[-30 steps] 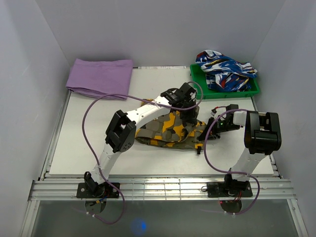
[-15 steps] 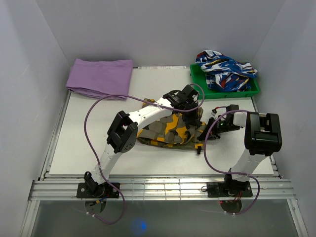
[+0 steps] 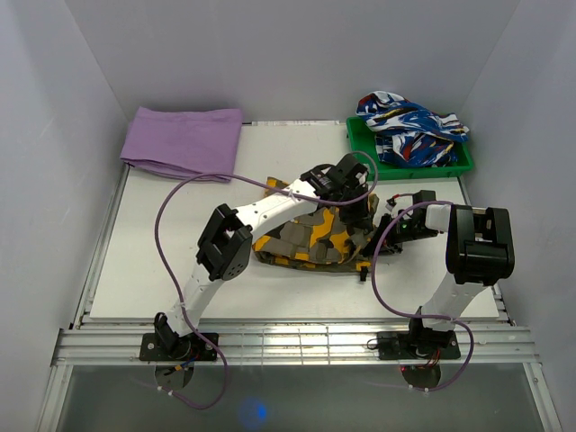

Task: Fold and stack the trousers
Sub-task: Fold the trousers

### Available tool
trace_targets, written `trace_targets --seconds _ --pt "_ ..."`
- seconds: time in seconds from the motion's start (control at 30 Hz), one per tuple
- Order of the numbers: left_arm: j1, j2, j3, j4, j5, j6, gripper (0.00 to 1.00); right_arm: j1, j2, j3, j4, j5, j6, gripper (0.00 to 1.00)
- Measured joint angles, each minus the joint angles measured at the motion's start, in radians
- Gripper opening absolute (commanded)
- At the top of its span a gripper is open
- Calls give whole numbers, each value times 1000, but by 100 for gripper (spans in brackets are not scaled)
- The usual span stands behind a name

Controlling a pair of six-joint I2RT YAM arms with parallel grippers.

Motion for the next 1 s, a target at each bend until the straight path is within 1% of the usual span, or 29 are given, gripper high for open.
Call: trace_targets --seconds 0.1,0.13,0.17,0.27,0.3,0.33,0.37,0.43,0.5,0.57,0.6,0.73,0.77,0.8,0.87,0.97,1.0 --pt "0 13 2 10 0 -6 0 0 -2 0 0 3 2 8" --pt "0 19 2 16 0 -7 2 0 -2 0 0 3 2 8" --pt "0 29 4 19 0 -8 7 0 -2 0 0 3 3 8" --pt "0 60 8 31 2 -8 25 0 -3 0 0 5 2 8" --pt "0 67 8 33 3 -8 27 0 -4 0 0 6 2 8" --pt "0 76 8 36 5 -10 30 0 -4 0 0 6 2 11" --pt "0 80 8 37 7 -11 40 0 -5 0 -2 5 2 13" --pt "-1 81 7 36 11 -8 46 -3 -6 2 -8 7 -2 14" --pt "-1 81 7 42 18 -10 48 -17 -6 15 -32 18 -10 16" --pt "3 81 0 42 22 -7 55 -44 -7 35 -63 40 -31 16" --pt "6 81 -1 39 24 -5 62 -66 -10 50 -85 58 -46 16" --pt "21 78 -2 35 40 11 64 -164 -36 123 -172 163 -132 15" --pt "28 77 -2 33 46 18 66 -183 -41 144 -196 183 -152 15" --pt "36 74 -2 29 51 27 70 -203 -42 171 -229 198 -175 15" --pt "56 63 -2 15 59 46 72 -228 -42 224 -288 217 -220 15" --pt "107 34 -2 -8 82 95 75 -234 -43 291 -370 225 -280 20" --pt "125 23 -2 -13 96 113 79 -234 -43 309 -393 224 -301 24"
